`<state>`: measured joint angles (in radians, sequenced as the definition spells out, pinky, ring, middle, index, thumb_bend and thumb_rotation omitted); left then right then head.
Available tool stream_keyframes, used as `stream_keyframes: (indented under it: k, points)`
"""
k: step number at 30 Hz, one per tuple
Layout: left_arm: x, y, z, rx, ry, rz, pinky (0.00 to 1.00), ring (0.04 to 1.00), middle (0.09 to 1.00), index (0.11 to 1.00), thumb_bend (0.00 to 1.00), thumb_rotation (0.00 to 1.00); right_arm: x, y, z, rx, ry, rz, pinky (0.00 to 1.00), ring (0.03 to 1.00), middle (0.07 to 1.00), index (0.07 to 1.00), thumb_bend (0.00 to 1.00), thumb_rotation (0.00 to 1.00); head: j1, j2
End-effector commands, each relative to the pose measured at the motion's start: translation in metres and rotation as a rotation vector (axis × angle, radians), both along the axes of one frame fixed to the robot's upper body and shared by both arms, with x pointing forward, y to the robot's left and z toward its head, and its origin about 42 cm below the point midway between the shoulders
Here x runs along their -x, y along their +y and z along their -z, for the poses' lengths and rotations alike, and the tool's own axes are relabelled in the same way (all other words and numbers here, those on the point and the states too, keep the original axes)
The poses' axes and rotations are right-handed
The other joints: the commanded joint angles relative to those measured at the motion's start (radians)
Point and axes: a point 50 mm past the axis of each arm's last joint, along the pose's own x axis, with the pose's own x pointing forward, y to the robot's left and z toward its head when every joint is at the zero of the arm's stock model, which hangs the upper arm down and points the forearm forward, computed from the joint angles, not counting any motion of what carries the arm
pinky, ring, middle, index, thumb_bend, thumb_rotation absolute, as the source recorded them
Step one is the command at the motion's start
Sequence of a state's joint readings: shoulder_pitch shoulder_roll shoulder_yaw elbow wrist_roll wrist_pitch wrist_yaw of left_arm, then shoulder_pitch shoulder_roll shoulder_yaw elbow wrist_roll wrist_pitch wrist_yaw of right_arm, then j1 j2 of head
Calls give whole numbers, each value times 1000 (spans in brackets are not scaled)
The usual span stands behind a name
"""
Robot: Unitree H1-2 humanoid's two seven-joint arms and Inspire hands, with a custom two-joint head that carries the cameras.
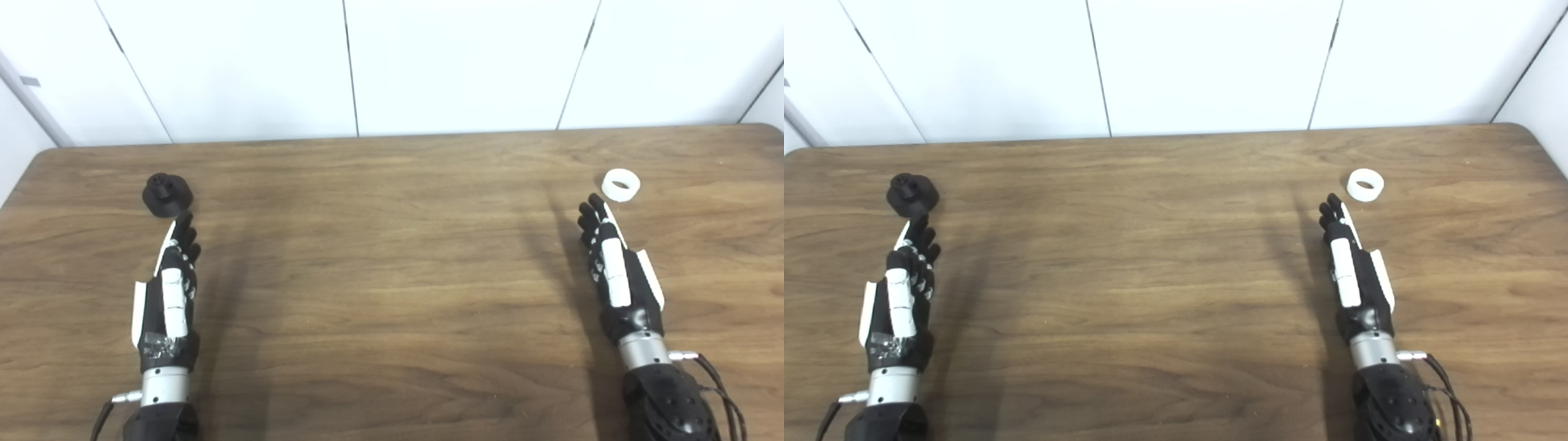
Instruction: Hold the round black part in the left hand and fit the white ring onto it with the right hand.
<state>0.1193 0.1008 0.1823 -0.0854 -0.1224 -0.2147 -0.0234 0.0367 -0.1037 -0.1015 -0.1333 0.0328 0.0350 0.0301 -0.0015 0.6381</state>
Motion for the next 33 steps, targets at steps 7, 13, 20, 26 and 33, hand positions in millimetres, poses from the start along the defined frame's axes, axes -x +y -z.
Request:
stream_keyframes:
  k: [7,13,20,26,33]
  points:
    - [8,-2,12,11,37,1,1000,1000,1000,963,549,956,-4,1,-15,4,-61,0,1000,972,960,978,554,1000,5,3]
    - [8,-5,15,-3,34,3,1000,1000,1000,970,547,962,-2,-3,-15,3,-63,-9,1000,977,966,982,552,1000,73,-20]
    - [10,-18,23,15,32,-10,1000,1000,997,938,540,920,-1,-12,-10,3,-61,-28,1000,996,980,991,517,1000,214,-84]
    - [8,-30,32,11,30,-9,1000,1000,984,923,481,896,-2,-18,-5,-7,-46,-37,1000,1000,994,1000,519,1000,305,-140]
    - [7,-36,37,-9,53,5,1000,1000,999,946,499,928,-2,-15,-9,-28,-52,-55,1000,1000,996,1000,526,1000,326,-163]
